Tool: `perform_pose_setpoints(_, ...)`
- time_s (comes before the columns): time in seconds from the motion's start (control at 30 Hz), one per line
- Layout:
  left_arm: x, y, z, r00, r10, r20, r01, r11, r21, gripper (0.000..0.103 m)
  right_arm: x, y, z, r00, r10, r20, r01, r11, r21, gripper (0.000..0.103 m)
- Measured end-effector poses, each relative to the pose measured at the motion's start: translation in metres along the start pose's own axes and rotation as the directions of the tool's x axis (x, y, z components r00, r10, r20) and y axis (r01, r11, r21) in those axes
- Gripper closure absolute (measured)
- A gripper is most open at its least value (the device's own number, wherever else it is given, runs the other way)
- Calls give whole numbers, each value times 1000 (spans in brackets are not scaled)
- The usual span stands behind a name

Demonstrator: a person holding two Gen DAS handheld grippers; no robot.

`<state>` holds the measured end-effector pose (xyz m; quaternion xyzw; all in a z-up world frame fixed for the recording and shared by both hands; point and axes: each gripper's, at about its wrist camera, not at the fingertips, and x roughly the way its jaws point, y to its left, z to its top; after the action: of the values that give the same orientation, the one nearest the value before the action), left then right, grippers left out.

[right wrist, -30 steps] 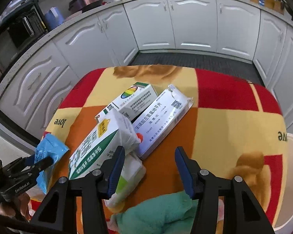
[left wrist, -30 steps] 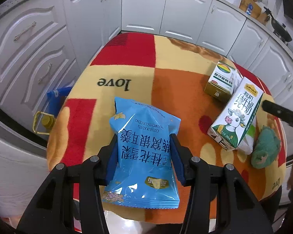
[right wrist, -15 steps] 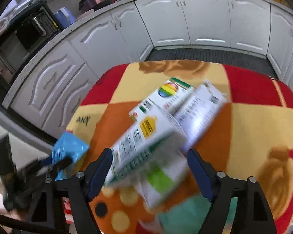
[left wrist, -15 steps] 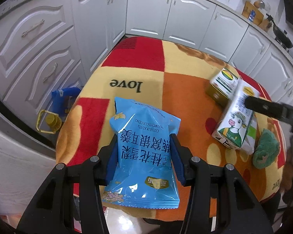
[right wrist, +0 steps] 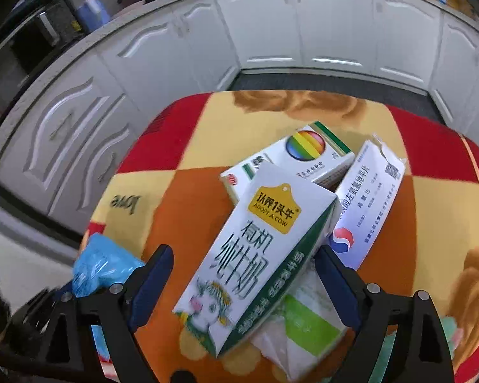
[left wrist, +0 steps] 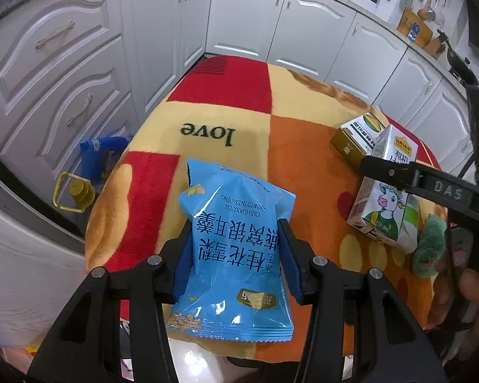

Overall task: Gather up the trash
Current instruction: 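Grasp the white milk carton with the right tool while the left tool holds the packet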

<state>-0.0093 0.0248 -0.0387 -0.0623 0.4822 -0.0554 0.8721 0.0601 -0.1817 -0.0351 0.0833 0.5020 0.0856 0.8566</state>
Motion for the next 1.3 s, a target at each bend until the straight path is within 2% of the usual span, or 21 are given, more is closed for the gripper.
perform_pose_setpoints(0.07, 0, 0, 0, 1000, -3, 1, 3, 1000, -2, 56, -2, -2, -3, 1000, -2, 12, 2, 1000, -8, 22)
perform_pose_setpoints(0.1, 0, 0, 0, 1000, -8, 1, 8, 1000, -4, 56, -3, -1, -4, 1000, -6, 9, 6, 1000, -27, 29)
perform_pose_setpoints(0.27, -1, -4, 3, 999, -37, -2, 37, 999, -15, 56, -33, -1, -10, 999, 52, -13, -53, 989, -138, 33)
perform_pose_setpoints(0.43, 0, -13, 5, 999, -39, -2, 39, 999, 4, 56, -59, -9, -16, 985, 126, -117, -147, 970, -191, 36)
perform_pose_setpoints(0.7, 13, -22, -1, 998, -41, -40, 42, 999, 5, 56, -41, -10, -21, 987, 98, -130, -122, 973, -196, 37)
perform_pose_setpoints(0.77, 13, -24, -1, 999, -39, -38, 39, 999, 8, 56, -37, -11, -18, 992, 85, -95, -100, 982, -162, 36)
perform_pose_setpoints(0.83, 12, -25, 0, 999, -30, -27, 31, 999, 9, 56, -35, -10, -19, 996, 81, -48, -87, 987, -138, 30)
perform_pose_setpoints(0.93, 10, -23, 0, 1000, -19, -21, 19, 1000, 10, 56, -28, -5, -26, 994, 104, -44, -109, 984, -140, 27)
perform_pose_setpoints(1.03, 9, -20, -1, 1000, -1, -14, 1, 1000, 9, 56, -23, 0, -35, 998, 63, -18, -65, 986, -155, 26)
perform_pose_setpoints(1.13, 8, -13, -2, 1000, 7, -11, -7, 1000, -3, 56, -24, 1, -33, 995, 99, 3, -98, 985, -139, 26)
perform_pose_setpoints(1.23, 9, -8, -3, 1000, 15, -12, -15, 1000, -18, 56, -19, -2, -28, 997, 75, 1, -75, 992, -106, 25)
perform_pose_setpoints(1.3, 11, -7, -3, 1000, 11, -15, -12, 1000, -27, 56, -12, -2, -24, 995, 100, -8, -101, 992, -75, 24)
